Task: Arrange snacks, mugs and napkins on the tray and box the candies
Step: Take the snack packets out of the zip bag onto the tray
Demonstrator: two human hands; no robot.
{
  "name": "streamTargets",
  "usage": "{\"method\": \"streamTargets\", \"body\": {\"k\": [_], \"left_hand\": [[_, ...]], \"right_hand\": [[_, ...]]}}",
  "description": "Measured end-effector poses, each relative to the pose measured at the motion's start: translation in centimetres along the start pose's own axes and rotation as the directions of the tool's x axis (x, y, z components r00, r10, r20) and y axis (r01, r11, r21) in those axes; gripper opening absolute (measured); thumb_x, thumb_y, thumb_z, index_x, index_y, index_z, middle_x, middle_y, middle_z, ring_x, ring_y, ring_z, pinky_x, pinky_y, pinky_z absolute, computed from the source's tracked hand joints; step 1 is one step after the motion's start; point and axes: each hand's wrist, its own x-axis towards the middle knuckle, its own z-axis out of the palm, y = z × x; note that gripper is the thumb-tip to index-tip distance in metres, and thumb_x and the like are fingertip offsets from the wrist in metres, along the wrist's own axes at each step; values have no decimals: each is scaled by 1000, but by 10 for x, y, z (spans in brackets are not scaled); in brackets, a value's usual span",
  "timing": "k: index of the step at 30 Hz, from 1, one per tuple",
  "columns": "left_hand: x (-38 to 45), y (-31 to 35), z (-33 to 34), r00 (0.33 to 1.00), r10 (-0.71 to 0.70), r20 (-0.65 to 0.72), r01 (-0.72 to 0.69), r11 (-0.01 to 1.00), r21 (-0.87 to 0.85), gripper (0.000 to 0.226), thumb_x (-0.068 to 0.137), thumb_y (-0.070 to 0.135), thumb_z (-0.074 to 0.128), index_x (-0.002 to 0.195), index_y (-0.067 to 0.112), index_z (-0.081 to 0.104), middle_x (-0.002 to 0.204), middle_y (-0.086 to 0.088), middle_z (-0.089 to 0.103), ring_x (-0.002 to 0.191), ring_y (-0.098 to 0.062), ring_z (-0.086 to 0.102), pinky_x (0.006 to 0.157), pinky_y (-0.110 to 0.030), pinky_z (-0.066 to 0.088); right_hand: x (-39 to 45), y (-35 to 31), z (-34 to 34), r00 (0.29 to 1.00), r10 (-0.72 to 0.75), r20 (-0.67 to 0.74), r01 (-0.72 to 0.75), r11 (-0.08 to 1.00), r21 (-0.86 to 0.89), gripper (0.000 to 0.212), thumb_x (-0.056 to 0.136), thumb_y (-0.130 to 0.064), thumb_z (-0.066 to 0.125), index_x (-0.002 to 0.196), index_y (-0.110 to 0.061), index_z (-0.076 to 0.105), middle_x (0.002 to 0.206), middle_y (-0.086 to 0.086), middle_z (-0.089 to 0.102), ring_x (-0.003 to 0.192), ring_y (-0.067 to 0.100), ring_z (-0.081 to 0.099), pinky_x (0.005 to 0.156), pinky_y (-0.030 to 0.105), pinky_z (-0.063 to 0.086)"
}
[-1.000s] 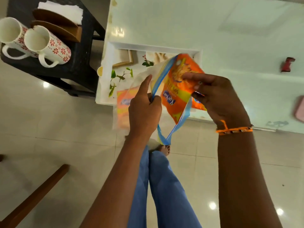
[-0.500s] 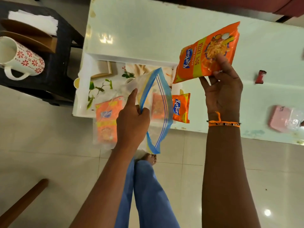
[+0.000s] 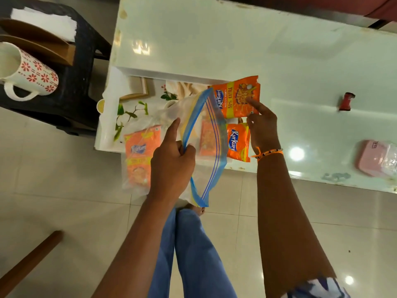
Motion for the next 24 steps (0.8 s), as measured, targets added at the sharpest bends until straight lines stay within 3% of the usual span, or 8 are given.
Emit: {"method": "streamTargets", "body": {"k": [2, 5, 8, 10, 13, 16, 20, 24], "left_hand": [[-1, -1, -1, 1000, -20, 10, 21, 1000, -15, 57, 87, 11, 48, 139, 29, 33, 46, 26, 50, 47, 5, 49, 46, -10, 40], [-3, 1, -3, 997, -62, 50, 64, 997, -52, 62, 86, 11, 49, 140, 32, 29, 46, 14, 50, 48, -4, 52, 56, -24, 49], [-5, 6, -5, 990, -94, 107, 104, 991, -89, 69, 84, 9, 51, 143, 32, 22, 57, 6, 48, 62, -25, 60, 72, -48, 55], [-6, 7, -6, 985, -102, 136, 117, 988, -103, 74, 83, 9, 52, 144, 32, 17, 65, 1, 53, 71, -33, 64, 75, -52, 54], [-10, 5, -7, 985, -85, 152, 101, 989, -104, 74, 82, 11, 52, 144, 31, 17, 65, 3, 57, 67, -30, 64, 74, -52, 54], [-15, 0, -13, 989, -76, 127, 92, 987, -133, 69, 78, 15, 49, 140, 34, 25, 43, 15, 47, 48, -10, 49, 67, -47, 55], [-19, -1, -35, 996, -92, -10, 85, 946, -313, 64, 69, 16, 45, 131, 28, 43, 48, 13, 45, 45, -5, 42, 55, -30, 41], [-25, -8, -77, 965, -110, -237, -11, 890, -455, 52, 70, 8, 43, 119, 17, 58, 61, 8, 55, 49, -2, 48, 51, -16, 42]], "right_hand": [[-16, -1, -9, 997, -73, -30, 71, 995, -72, 40, 88, 6, 45, 123, -10, 58, 139, 12, 47, 119, 23, 53, 86, 30, 54], [-56, 10, -20, 991, -121, -54, 114, 987, -110, 41, 83, 14, 46, 117, -4, 59, 127, 6, 53, 111, 13, 55, 72, 7, 49], [-108, 40, -16, 1000, -17, 22, 20, 982, -187, 39, 81, 20, 43, 112, 1, 59, 119, 18, 63, 101, 16, 62, 76, 9, 48], [-141, 62, -3, 986, 106, 125, -83, 981, -175, 45, 77, 25, 42, 113, 1, 57, 118, 21, 63, 91, 9, 65, 72, 7, 48], [-178, 84, 26, 931, 231, 282, -195, 969, -152, 44, 77, 16, 56, 117, -3, 54, 110, 15, 62, 85, 5, 59, 80, 19, 52], [-195, 89, 60, 903, 318, 289, -309, 948, -78, 15, 78, -5, 67, 93, -6, 62, 79, 0, 69, 76, 6, 57, 70, 16, 50], [-197, 71, 88, 971, 111, 210, -115, 993, 6, 44, 83, -4, 63, 126, -6, 53, 126, 11, 61, 117, 23, 58, 101, 35, 47], [-196, 52, 75, 938, -3, 348, 16, 999, -32, 61, 78, 25, 49, 133, 2, 37, 132, 3, 48, 109, -2, 59, 83, 8, 48]]}}
